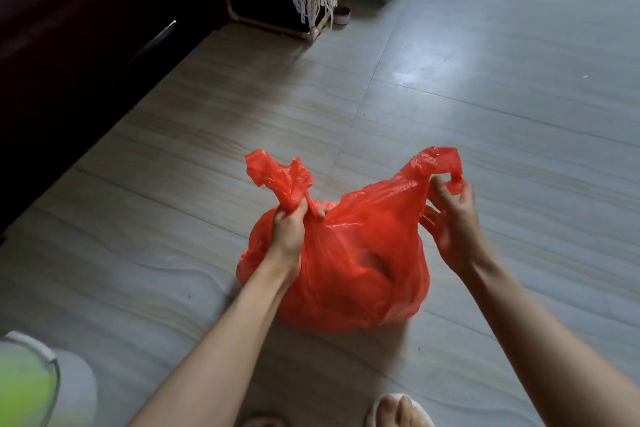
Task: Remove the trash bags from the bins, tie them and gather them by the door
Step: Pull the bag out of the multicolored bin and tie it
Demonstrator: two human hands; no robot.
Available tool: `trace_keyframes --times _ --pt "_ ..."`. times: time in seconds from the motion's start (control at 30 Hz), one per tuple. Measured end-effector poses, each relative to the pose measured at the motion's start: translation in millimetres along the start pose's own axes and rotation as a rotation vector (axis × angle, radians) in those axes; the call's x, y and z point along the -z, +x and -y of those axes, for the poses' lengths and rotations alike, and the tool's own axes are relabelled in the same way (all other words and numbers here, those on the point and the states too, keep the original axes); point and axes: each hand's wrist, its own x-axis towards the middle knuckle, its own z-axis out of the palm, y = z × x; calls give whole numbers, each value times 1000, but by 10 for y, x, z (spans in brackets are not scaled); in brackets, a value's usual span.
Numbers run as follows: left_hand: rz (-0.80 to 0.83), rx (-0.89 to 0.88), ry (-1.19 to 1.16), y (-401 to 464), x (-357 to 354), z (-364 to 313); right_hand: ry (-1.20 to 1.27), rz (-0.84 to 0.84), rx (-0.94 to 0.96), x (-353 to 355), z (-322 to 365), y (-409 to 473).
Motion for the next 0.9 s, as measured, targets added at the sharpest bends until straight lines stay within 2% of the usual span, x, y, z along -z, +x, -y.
trace_keyframes --times 0.07,0.13,0.23,0.3,0.37,0.4,0.47,0.53,0.63,0.67,0.73,0.77,0.83,0.9 --pt "-4 -20 15 -8 4 22 -9 -153 11 134 -22 4" --pt "-9 -33 26 -12 10 34 -179 -164 -14 173 -3 -12" --pt "-6 -36 22 -2 17 23 -685 55 -127 95 12 -95" --pt "10 -49 51 -15 22 19 -882 252 -145 1 37 -153" --pt "31 -48 89 -50 7 7 -838 439 -61 -152 78 -225" --pt "41 -42 103 -67 -3 -3 -796 481 -26 -263 120 -267" --pt "25 -40 130 -88 -29 -28 -725 521 -2 -435 133 -310" --pt "-33 -34 147 -100 -44 -51 -753 555 20 -577 119 -318" --pt "-85 -47 181 -125 -53 -103 -682 607 172 -683 2 -399" --pt "-94 -59 213 -138 -63 -113 -687 568 247 -709 -46 -417" --pt "-94 -54 229 -127 -66 -91 -726 377 382 -707 -204 -346" --pt "-82 -32 216 -115 -61 -73 -680 256 380 -708 -249 -281" --pt "-62 -15 189 -73 -23 -48 -402 33 192 -714 -243 -154" --pt "-59 -7 168 -38 5 -36 -92 -81 -71 -711 -188 -48"
